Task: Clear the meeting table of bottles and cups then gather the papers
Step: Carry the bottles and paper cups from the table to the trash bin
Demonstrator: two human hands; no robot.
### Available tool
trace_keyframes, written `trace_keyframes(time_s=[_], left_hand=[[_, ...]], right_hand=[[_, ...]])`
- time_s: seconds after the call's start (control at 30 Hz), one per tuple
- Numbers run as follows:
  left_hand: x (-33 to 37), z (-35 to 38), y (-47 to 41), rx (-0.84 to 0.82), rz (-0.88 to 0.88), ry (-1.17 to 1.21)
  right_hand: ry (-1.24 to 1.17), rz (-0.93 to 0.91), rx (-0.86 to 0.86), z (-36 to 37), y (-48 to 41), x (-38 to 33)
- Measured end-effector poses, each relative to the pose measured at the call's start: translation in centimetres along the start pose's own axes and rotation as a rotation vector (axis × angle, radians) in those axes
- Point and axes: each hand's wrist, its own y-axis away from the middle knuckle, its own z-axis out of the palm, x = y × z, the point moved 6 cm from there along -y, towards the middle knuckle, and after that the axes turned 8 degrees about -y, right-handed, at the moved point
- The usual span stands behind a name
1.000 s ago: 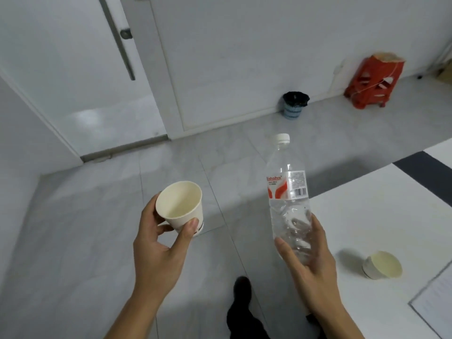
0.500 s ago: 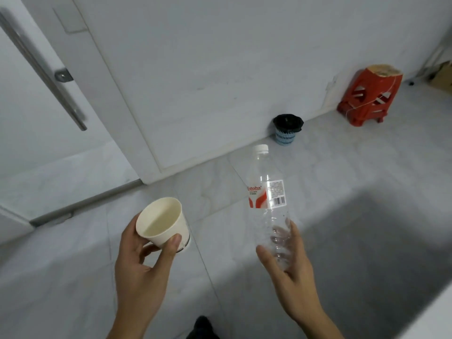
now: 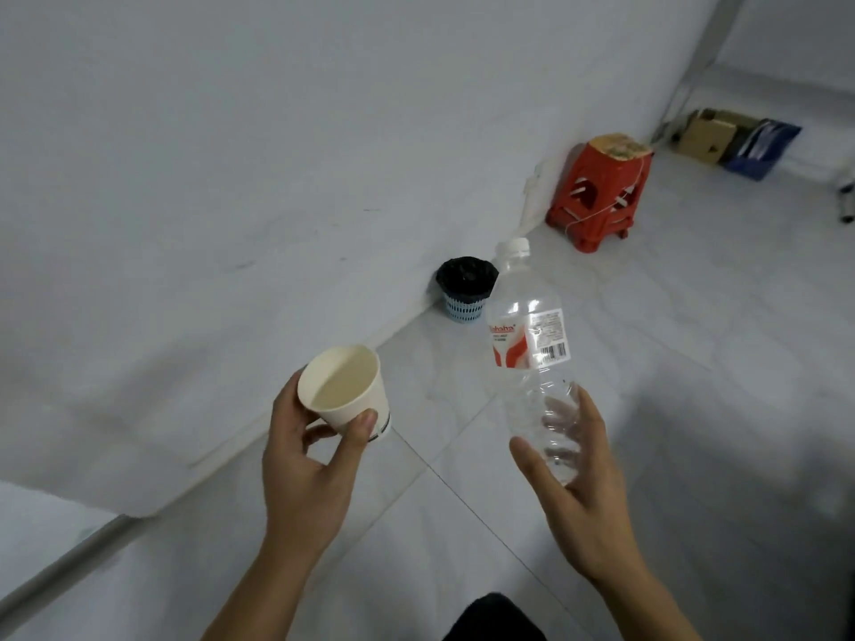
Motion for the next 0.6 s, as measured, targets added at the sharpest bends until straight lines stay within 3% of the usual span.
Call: trace_keyframes(time_s=[0.13, 0.27, 0.6], left_hand=[[-1.3, 9.1, -10.7, -0.169, 0.056, 0.002], [-4.5, 17.9, -21.3, -0.21, 0.058, -0.008], [-6.2, 29.9, -45.4, -0.144, 0.08, -0.112]], right_hand=[[-0.02, 0.06, 0.153, 0.0, -9.8, 3.5], [-0.034, 0.118, 0.238, 0.8, -22.0, 8.2], [0.041, 0.146, 0.104, 5.1, -52.6, 8.2]])
